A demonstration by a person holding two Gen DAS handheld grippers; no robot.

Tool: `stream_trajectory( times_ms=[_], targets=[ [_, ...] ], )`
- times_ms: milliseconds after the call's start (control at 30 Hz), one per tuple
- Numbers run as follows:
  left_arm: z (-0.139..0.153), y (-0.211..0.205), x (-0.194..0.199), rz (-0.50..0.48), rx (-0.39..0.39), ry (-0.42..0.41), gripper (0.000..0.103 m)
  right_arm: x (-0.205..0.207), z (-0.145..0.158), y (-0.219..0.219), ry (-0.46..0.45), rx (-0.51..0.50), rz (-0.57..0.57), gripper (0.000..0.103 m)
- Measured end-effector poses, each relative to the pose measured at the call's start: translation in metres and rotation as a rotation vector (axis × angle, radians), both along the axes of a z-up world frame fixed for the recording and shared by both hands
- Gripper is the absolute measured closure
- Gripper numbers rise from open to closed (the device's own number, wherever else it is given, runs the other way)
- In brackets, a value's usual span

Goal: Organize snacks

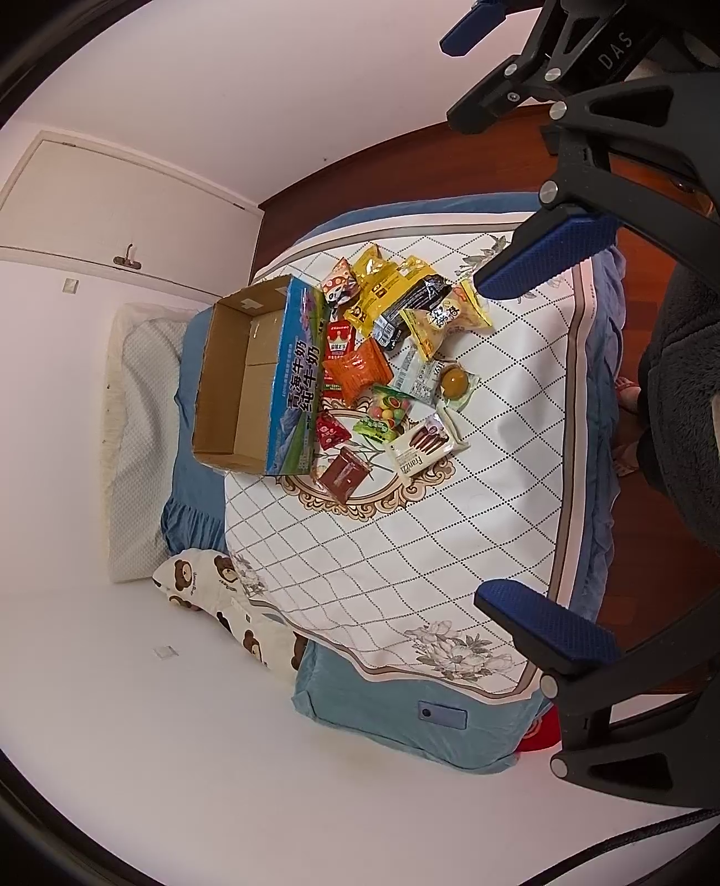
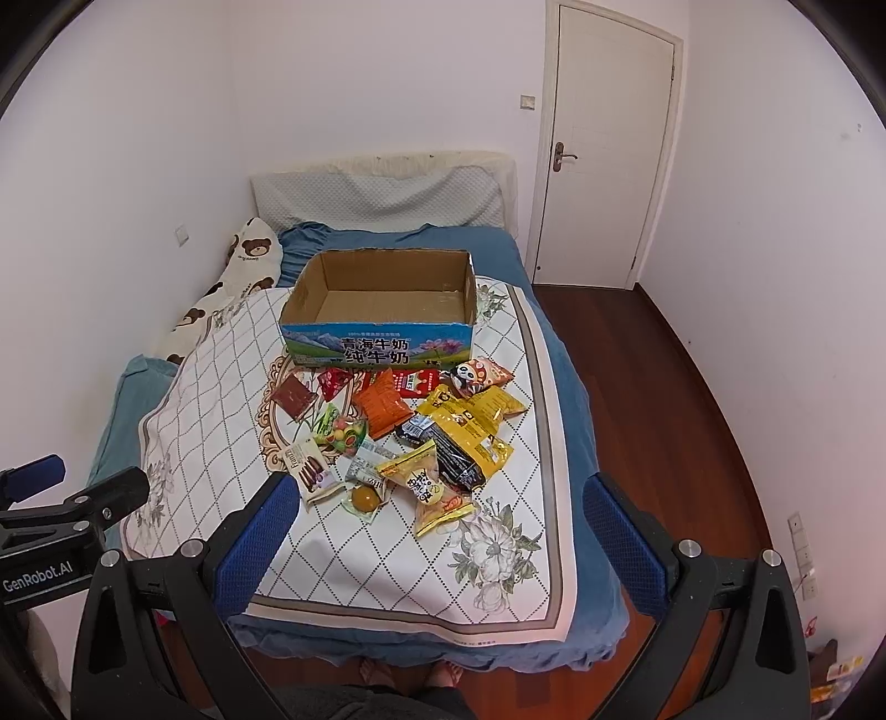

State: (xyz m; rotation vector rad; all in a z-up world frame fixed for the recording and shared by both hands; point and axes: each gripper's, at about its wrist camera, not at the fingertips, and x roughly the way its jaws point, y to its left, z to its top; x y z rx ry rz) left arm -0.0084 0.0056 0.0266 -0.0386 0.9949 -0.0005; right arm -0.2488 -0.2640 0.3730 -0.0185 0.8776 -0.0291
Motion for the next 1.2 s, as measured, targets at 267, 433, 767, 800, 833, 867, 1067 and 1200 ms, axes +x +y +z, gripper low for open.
stream_trajectory(
  times_ms=[267, 433, 767, 800, 833, 867, 1067, 1200],
  targets=[
    [0.0003, -0.0008, -0.0006, -0.004, 0.003, -0.003, 0.0, -0.0014, 0.0009, 0.0015, -0.007, -0.002, -0.004, 0.0],
    [0.0013, -0.0006, -0.0013, -0.013, 0.01, -0.011, 0.0, -0.0017, 0.0007, 0.0013, -0.007, 0.0, -0.008, 0.0],
    [0.0029, 0.002, 0.0008, -0.019, 0.011, -0.008, 0.0, 0.0003, 0.0018, -0.0019, -0.013, 0.002, -0.015, 0.0],
    [0.0029, 0.0024, 0.0009, -0.018, 0.01, -0.008, 0.0, 0.0, 0.0018, -0.002, -0.012, 0.002, -0.015, 0.0],
    [0.0028, 0.0022, 0.0007, -0.017, 0.009, -0.009, 0.0, 0.0004, 0.002, -0.0021, -0.012, 0.003, -0.015, 0.0],
    [0.0023, 0.0015, 0.0003, -0.016, 0.009, -0.01, 0.0, 0.001, 0.0023, -0.0021, -0.01, 0.004, -0.015, 0.0],
    [0.0019, 0.0026, 0.0023, -0.018, 0.011, -0.008, 0.0, 0.0045, 0.003, 0.0016, -0.01, 0.006, -0.016, 0.0],
    [0.0012, 0.0021, 0.0021, -0.022, 0.011, -0.006, 0.0, 0.0076, 0.0013, 0.0048, -0.006, 0.007, -0.02, 0.0]
  ],
)
